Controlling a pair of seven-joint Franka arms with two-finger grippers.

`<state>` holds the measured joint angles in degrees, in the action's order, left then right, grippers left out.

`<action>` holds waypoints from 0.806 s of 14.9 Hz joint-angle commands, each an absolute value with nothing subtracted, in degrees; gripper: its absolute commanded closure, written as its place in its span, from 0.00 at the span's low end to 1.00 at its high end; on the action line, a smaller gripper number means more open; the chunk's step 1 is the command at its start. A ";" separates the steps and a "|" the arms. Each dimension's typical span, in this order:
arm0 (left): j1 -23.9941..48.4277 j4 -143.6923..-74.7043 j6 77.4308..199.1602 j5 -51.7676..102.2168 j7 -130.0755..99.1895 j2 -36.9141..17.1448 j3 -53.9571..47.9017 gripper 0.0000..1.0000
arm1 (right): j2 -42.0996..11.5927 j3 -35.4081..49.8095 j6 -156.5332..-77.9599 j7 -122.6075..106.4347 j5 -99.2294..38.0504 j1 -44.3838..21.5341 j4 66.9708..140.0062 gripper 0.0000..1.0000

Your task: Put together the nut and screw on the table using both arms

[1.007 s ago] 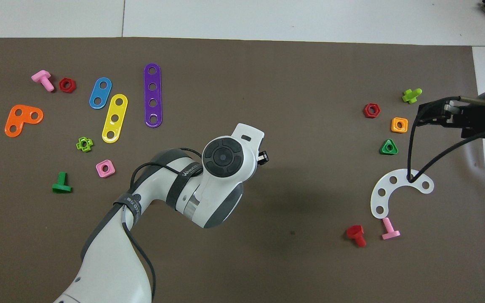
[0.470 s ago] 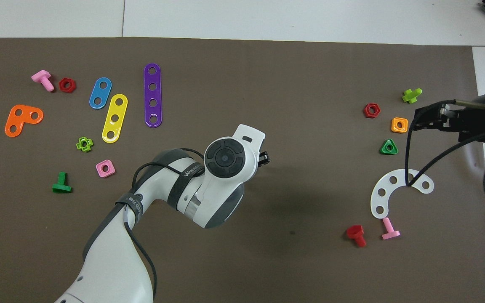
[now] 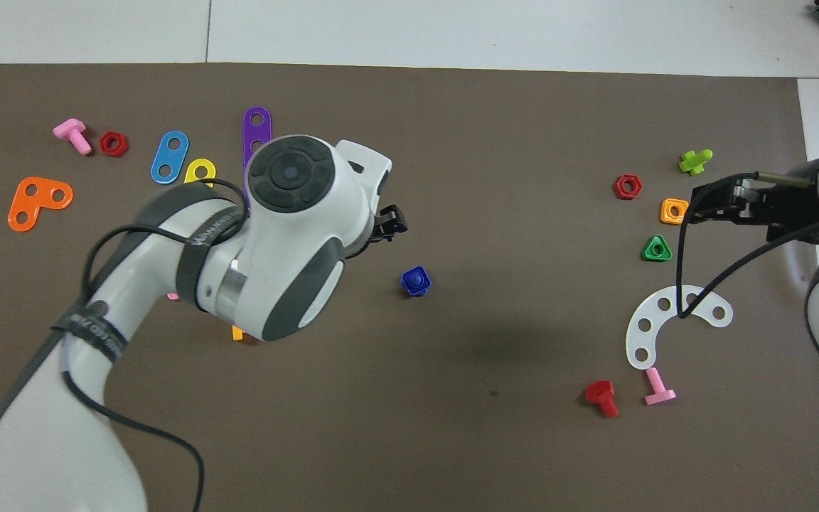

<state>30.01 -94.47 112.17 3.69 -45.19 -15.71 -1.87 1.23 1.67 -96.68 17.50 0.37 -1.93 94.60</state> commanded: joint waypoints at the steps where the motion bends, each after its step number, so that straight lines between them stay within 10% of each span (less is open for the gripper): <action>1: 24.02 -96.15 103.39 3.51 -34.68 -9.24 -2.46 0.00 | 2.46 1.93 -96.06 16.35 -0.09 -1.67 95.89 0.00; 12: 0.88 -100.02 90.62 0.19 0.79 3.86 -1.49 0.00 | 2.99 1.93 -96.06 16.17 -0.09 -1.58 96.86 0.00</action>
